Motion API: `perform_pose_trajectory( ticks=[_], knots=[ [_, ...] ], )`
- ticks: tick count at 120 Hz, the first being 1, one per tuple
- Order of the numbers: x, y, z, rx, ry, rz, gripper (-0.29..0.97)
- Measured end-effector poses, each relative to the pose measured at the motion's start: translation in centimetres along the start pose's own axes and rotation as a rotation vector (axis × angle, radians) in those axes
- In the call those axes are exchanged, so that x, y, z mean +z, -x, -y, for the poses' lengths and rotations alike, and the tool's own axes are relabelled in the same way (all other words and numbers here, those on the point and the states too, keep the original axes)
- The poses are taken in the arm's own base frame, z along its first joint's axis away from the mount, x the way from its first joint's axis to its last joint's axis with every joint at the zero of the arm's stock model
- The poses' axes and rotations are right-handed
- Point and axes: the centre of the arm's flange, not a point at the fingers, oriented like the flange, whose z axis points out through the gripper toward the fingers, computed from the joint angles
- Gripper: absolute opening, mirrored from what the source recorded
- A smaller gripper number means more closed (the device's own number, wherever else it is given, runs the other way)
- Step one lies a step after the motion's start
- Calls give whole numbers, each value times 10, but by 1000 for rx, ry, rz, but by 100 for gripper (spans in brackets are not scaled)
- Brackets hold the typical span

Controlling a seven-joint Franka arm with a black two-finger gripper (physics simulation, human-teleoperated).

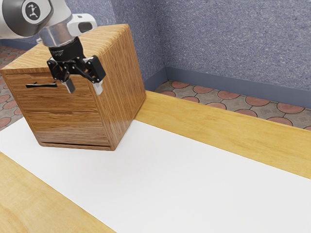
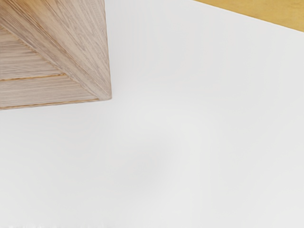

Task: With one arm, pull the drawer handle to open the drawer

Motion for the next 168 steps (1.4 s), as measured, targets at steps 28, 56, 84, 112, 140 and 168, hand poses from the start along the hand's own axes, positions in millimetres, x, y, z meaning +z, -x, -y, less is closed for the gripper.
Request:
perform_pose_trajectory(
  ticks=[28,56,84,112,140,168],
  knots=[
    [-69,17,-2,9,15,-129,68],
    [-149,65,-30,87,58,-244,68],
    [-148,63,-31,86,58,-254,68],
    [-136,53,-11,35,24,-234,68],
    [-107,93,-15,95,36,-159,68],
    [-58,183,-47,230,-36,-189,68]
  ],
)
